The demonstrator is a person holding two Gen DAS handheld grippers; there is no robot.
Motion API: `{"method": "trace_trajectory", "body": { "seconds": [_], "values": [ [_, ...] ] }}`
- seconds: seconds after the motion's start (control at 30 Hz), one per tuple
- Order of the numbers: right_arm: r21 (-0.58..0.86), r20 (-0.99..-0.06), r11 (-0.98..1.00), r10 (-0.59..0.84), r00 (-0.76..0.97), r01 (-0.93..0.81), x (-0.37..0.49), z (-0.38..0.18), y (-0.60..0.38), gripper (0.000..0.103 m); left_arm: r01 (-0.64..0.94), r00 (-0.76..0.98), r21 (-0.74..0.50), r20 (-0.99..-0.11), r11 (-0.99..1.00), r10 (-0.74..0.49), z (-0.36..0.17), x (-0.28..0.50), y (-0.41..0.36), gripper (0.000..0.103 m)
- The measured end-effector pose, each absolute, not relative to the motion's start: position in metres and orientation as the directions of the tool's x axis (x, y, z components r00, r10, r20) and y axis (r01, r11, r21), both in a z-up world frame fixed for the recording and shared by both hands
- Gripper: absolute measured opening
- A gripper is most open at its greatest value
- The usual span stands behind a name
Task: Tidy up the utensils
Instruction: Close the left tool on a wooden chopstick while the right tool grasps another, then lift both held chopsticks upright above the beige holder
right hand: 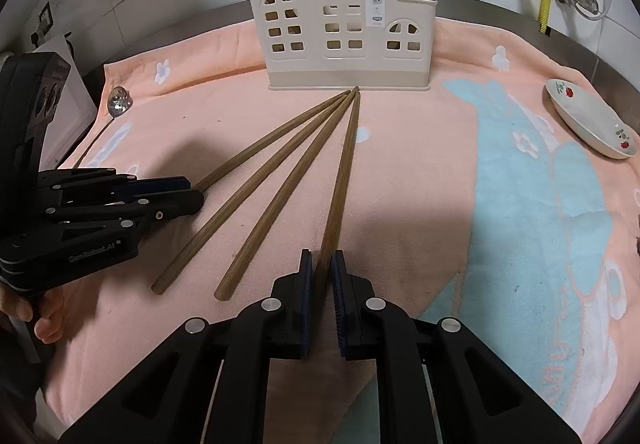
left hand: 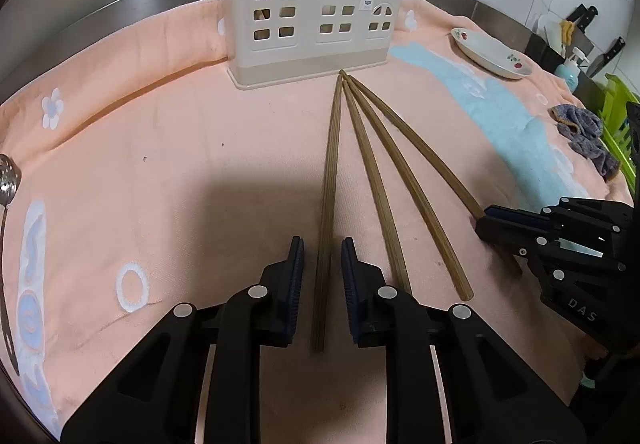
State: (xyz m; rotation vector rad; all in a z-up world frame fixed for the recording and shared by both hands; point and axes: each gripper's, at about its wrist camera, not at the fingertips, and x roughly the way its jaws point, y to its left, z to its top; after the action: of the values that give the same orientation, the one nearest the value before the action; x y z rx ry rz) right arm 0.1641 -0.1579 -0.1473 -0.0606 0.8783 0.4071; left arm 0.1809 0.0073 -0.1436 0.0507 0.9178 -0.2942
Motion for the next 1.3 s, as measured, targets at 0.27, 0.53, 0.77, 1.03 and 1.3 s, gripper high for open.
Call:
{"method": "trace_trajectory", "body": {
  "seconds": [0.27,0.53,0.77,1.03,1.3],
  "values": [
    [0.115,-0.745,0.927,0.319,0.586,-0.358,0.161,-0.142,-0.163,0.009,0.238,0.567,-0.058,-0.802,0.970,-0.187,-0.141,0.183,0.005,0.007],
    [0.101,-0.693,0.928,0.324,0.644,-0.359,0.155,-0.115,-0.176,0.008,0.228,0.612,-0.073,-0.765,0.971,-0.201,-0.118,0.176,0.006,0.006],
    [0.070,-0.620,0.921,0.342,0.706,-0.384,0.151,-0.076,-0.181,0.007,0.236,0.692,-0.073,-0.688,0.969,-0.220,-0.075,0.166,0.006,0.006],
    [0.055,-0.556,0.902,0.384,0.737,-0.428,0.159,-0.035,-0.181,0.007,0.234,0.741,-0.089,-0.628,0.968,-0.237,-0.040,0.166,0.010,0.006],
    [0.073,-0.524,0.881,0.433,0.734,-0.467,0.177,-0.003,-0.183,0.007,0.238,0.766,-0.082,-0.596,0.968,-0.238,-0.017,0.175,0.012,0.006]
  ]
}}
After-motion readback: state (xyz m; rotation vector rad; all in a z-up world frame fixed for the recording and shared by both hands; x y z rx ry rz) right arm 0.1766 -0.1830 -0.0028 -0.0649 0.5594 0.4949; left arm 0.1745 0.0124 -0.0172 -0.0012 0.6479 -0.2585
